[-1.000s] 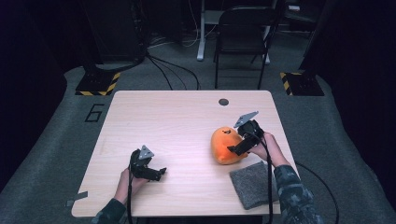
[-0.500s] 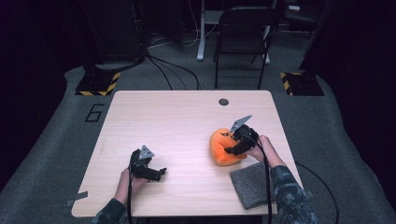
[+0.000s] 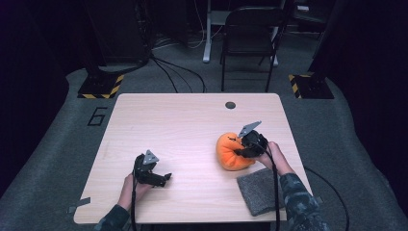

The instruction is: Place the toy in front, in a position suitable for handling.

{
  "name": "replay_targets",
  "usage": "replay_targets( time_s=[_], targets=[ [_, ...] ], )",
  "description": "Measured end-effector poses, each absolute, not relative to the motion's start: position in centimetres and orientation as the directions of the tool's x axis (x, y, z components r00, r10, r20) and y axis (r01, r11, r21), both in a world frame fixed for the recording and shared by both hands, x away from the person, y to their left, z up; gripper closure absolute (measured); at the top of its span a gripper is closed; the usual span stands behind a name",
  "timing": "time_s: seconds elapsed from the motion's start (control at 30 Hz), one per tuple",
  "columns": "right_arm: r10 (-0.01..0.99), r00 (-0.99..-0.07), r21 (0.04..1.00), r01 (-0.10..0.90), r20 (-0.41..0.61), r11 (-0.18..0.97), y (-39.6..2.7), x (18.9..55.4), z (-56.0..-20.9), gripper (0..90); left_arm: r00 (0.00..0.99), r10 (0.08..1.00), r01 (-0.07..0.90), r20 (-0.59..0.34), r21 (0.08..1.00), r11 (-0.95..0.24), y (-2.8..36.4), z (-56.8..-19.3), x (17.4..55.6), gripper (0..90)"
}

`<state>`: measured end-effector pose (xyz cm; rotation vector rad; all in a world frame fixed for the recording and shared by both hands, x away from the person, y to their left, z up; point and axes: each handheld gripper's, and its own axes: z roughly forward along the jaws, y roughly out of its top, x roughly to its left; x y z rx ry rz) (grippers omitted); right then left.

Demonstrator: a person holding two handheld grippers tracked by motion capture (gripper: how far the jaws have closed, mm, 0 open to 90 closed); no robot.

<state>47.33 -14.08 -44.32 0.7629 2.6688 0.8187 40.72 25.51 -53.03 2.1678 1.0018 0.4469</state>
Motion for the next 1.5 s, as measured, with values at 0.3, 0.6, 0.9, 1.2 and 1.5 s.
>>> replay_targets(
  time_s=[0.3,0.6,0.9,1.2,1.5],
  targets=[
    [0.58,-0.81,0.657,0.395,-0.079,0.642,-14.4,46.1,-42.3,71.7,0.642,0.767,0.526,0.019,0.716,-0.458,25.5,-53.0,40.7,0.3],
    [0.67,-0.739,0.708,0.437,-0.07,0.555,-14.1,44.9,-39.7,71.7,0.643,0.766,0.526,0.018,0.716,-0.459,25.5,-53.0,40.7,0.3],
    [0.787,-0.617,0.734,0.533,-0.002,0.42,-13.7,44.2,-38.4,71.2,0.642,0.766,0.528,0.015,0.716,-0.456,25.5,-53.0,40.7,0.3],
    [0.884,-0.465,0.725,0.626,0.05,0.289,-12.3,43.9,-39.1,70.0,0.643,0.766,0.527,0.018,0.716,-0.459,25.5,-53.0,40.7,0.3],
    [0.918,-0.388,0.701,0.677,0.079,0.225,-11.0,44.2,-41.0,68.7,0.645,0.764,0.533,0.007,0.713,-0.456,25.5,-53.0,40.7,0.3]
  ],
)
